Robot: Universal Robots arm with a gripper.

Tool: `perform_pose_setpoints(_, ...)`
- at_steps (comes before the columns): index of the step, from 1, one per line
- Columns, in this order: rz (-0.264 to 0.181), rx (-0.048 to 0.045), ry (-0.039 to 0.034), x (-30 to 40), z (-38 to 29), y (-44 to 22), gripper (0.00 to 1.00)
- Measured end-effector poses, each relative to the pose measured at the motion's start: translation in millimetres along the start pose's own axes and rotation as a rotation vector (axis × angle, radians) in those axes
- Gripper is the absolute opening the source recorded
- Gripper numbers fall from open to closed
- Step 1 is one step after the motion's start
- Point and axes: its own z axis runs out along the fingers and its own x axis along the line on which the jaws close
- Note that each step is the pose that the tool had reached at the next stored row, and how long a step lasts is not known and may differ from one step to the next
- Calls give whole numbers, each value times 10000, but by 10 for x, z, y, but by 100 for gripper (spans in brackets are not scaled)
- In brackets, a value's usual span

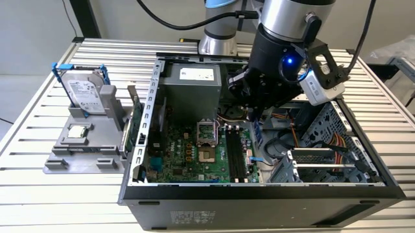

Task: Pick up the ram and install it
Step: 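Insert the ram into the slot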

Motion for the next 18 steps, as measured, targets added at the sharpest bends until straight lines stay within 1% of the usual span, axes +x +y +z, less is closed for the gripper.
perform_pose_setpoints(11, 1, 72, 1, 0, 48, 1, 0)
perform_pose_setpoints(18, 1, 98, 1, 0, 54, 0, 0)
